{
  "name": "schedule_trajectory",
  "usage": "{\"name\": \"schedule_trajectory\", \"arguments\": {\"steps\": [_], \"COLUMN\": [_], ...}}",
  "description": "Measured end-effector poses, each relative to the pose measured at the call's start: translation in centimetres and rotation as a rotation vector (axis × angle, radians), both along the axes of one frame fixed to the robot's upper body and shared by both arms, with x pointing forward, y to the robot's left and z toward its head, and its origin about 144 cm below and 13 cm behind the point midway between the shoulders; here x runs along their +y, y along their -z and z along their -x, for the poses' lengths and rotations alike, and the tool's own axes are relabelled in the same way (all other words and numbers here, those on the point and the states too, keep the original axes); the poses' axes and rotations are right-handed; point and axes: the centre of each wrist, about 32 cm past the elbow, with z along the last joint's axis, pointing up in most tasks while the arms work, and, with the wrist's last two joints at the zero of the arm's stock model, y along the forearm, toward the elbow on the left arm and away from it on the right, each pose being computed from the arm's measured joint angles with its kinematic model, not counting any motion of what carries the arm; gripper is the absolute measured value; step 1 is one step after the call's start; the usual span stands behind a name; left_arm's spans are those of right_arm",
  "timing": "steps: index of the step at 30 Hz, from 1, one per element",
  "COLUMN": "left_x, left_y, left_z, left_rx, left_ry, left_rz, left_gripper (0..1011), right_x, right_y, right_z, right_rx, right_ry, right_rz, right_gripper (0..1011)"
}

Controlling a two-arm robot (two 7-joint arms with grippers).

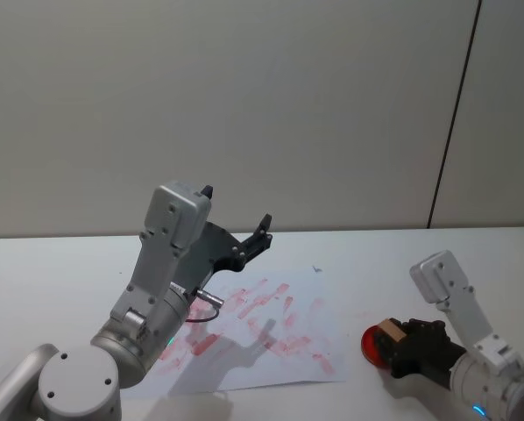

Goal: Use the one hand to pick up the stamp and affix it onto the A4 paper.

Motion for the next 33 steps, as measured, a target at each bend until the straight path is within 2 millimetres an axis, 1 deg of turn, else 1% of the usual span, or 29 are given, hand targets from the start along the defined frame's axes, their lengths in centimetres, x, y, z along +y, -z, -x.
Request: {"name": "schedule_trajectory", "arguments": {"steps": [2, 3, 4, 5, 6, 7, 8, 9, 10, 11, 12, 17, 19, 20, 22, 23, 24, 33], "left_x": [0.00, 0.00, 0.00, 0.00, 0.00, 0.00, 0.00, 0.00, 0.00, 0.00, 0.00, 0.00, 0.00, 0.00, 0.00, 0.00, 0.00, 0.00], "left_y": [0.00, 0.00, 0.00, 0.00, 0.00, 0.00, 0.00, 0.00, 0.00, 0.00, 0.00, 0.00, 0.00, 0.00, 0.00, 0.00, 0.00, 0.00], "left_z": [0.00, 0.00, 0.00, 0.00, 0.00, 0.00, 0.00, 0.00, 0.00, 0.00, 0.00, 0.00, 0.00, 0.00, 0.00, 0.00, 0.00, 0.00], "left_rx": [0.000, 0.000, 0.000, 0.000, 0.000, 0.000, 0.000, 0.000, 0.000, 0.000, 0.000, 0.000, 0.000, 0.000, 0.000, 0.000, 0.000, 0.000], "left_ry": [0.000, 0.000, 0.000, 0.000, 0.000, 0.000, 0.000, 0.000, 0.000, 0.000, 0.000, 0.000, 0.000, 0.000, 0.000, 0.000, 0.000, 0.000], "left_rz": [0.000, 0.000, 0.000, 0.000, 0.000, 0.000, 0.000, 0.000, 0.000, 0.000, 0.000, 0.000, 0.000, 0.000, 0.000, 0.000, 0.000, 0.000], "left_gripper": [1001, 1001, 1001, 1001, 1001, 1001, 1001, 1001, 1001, 1001, 1001, 1001, 1001, 1002, 1002, 1001, 1001, 1001], "right_x": [0.01, 0.01, 0.02, 0.03, 0.03, 0.04, 0.04, 0.04, 0.04, 0.05, 0.05, 0.05, 0.05, 0.06, 0.06, 0.06, 0.07, 0.08], "right_y": [0.13, 0.16, 0.19, 0.24, 0.28, 0.33, 0.35, 0.38, 0.41, 0.43, 0.45, 0.53, 0.55, 0.57, 0.60, 0.61, 0.61, 0.66], "right_z": [0.00, 0.00, 0.00, -0.01, -0.01, -0.01, -0.01, -0.01, -0.01, -0.01, -0.01, -0.03, -0.03, -0.03, -0.03, -0.03, -0.03, -0.02], "right_rx": [0.001, 0.001, 0.001, 0.001, 0.001, 0.002, 0.002, 0.002, 0.002, 0.002, 0.002, 0.003, 0.003, 0.003, 0.003, 0.004, 0.004, 0.004], "right_ry": [-0.001, -0.001, -0.001, -0.002, -0.002, -0.003, -0.003, -0.003, -0.004, -0.004, -0.004, -0.005, -0.005, -0.005, -0.005, -0.005, -0.006, -0.006], "right_rz": [0.002, 0.002, 0.002, 0.003, 0.003, 0.004, 0.004, 0.005, 0.005, 0.005, 0.005, 0.006, 0.007, 0.007, 0.007, 0.007, 0.007, 0.008], "right_gripper": [344, 361, 420, 420, 481, 481, 551, 551, 611, 623, 673, 815, 857, 910, 957, 957, 999, 1001]}}
